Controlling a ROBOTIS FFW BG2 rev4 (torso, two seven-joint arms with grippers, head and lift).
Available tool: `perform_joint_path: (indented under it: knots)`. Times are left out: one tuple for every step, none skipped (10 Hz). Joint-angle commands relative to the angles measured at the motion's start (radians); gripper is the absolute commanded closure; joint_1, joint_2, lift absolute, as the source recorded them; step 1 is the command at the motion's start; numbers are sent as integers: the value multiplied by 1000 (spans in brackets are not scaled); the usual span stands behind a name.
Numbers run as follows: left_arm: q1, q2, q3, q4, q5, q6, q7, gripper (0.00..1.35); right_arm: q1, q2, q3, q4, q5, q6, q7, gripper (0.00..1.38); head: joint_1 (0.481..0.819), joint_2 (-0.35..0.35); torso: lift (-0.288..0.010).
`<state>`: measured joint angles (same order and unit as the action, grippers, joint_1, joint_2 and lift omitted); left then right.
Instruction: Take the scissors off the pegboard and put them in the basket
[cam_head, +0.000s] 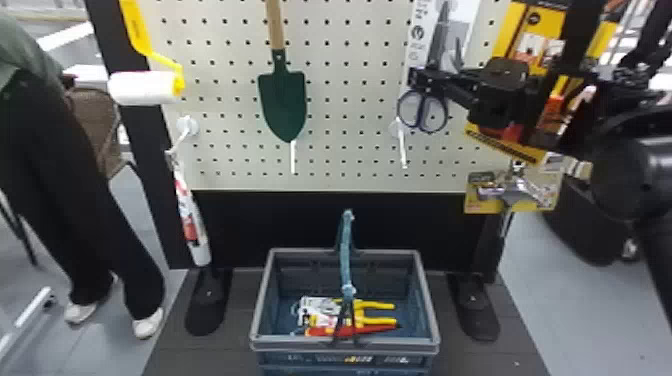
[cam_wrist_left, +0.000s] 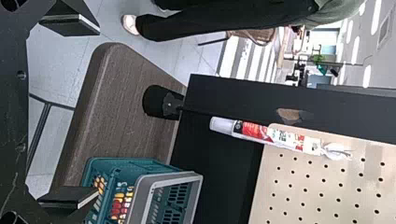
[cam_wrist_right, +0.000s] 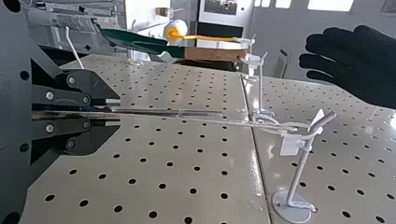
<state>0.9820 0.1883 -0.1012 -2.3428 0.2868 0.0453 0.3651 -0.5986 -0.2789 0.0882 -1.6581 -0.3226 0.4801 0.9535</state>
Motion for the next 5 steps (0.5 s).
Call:
perform_joint_path:
  knots:
    - [2, 0, -2, 2, -3, -12, 0, 99, 0, 0, -1, 3, -7, -1, -1, 1190, 549, 0, -100]
    - [0, 0, 0, 2, -3, -10, 0, 99, 0, 0, 1, 5, -10, -1, -1, 1190, 549, 0, -100]
    - [2, 2, -2, 2, -3, -13, 0, 99, 0, 0, 1, 5, -13, -5, -2, 1190, 549, 0, -100]
    - [2, 2, -2, 5, -3, -15, 0, 99, 0, 0, -1, 5, -15, -8, -4, 1190, 549, 0, -100]
    - [2, 2, -2, 5, -2, -15, 0, 99, 0, 0, -1, 5, -18, -8, -7, 1190, 549, 0, -100]
